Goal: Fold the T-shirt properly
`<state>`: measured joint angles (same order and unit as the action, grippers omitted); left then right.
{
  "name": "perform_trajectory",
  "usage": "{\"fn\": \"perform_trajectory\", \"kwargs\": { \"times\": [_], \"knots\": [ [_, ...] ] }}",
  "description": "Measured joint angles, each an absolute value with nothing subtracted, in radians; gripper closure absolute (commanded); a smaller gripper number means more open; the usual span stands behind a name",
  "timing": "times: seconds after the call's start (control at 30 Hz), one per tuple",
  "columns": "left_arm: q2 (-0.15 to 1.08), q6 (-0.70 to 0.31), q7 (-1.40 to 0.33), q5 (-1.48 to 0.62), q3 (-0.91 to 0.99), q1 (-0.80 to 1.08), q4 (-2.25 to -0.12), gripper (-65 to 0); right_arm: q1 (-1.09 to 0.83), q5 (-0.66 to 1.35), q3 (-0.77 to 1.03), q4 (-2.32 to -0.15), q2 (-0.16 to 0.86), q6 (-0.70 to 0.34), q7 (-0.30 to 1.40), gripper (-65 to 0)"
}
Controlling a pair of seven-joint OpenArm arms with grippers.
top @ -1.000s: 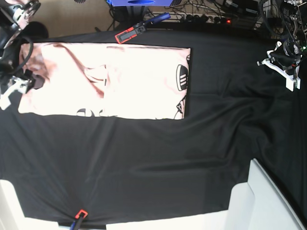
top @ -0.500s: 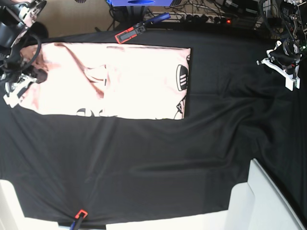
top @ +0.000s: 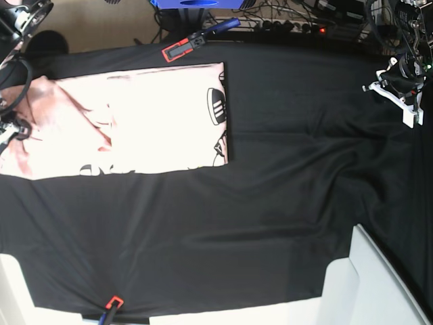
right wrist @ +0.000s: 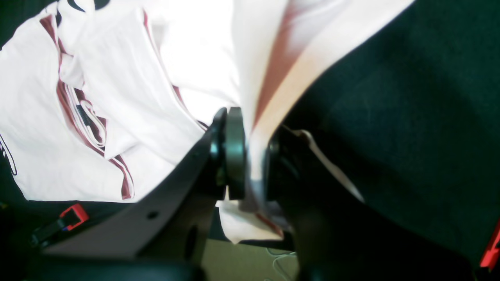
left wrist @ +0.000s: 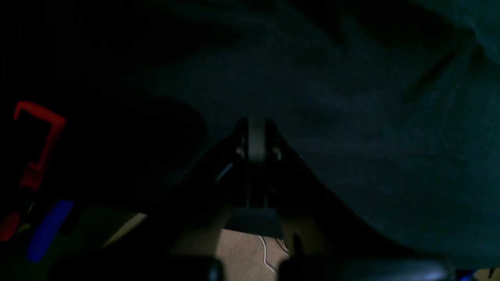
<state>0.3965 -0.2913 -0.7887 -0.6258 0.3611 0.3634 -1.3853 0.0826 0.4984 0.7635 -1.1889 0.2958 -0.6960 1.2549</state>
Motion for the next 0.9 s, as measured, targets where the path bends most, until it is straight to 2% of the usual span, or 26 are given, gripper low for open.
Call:
{"fn": "perform_trajectory", "kwargs": {
  "times": [0.2,0.43,0.7,0.9],
  "knots": [
    [0.397,-0.292,-0.788,-0.626,0.361,0.364,-1.385,0.0,0.044,0.496,0.735,-1.299,0.287,-0.680,1.222,0.0],
    [0.397,-0.292,-0.788,-0.627,0.358,0.366,-1.385,0.0,-0.003,0.501,0.601,-1.525,0.220,-0.480,1.205,0.0],
    [0.397,-0.291,-0.791,-0.626,0.358,0.366,-1.385,0.0,-0.060,0.499,0.431,-1.660,0.148,-0.266,1.188,0.0],
    [0.397,-0.291,-0.791,-0.626,0.360,0.366,-1.385,0.0,-0.119,0.495,0.321,-1.746,0.148,-0.069,1.149,0.0]
  ]
}}
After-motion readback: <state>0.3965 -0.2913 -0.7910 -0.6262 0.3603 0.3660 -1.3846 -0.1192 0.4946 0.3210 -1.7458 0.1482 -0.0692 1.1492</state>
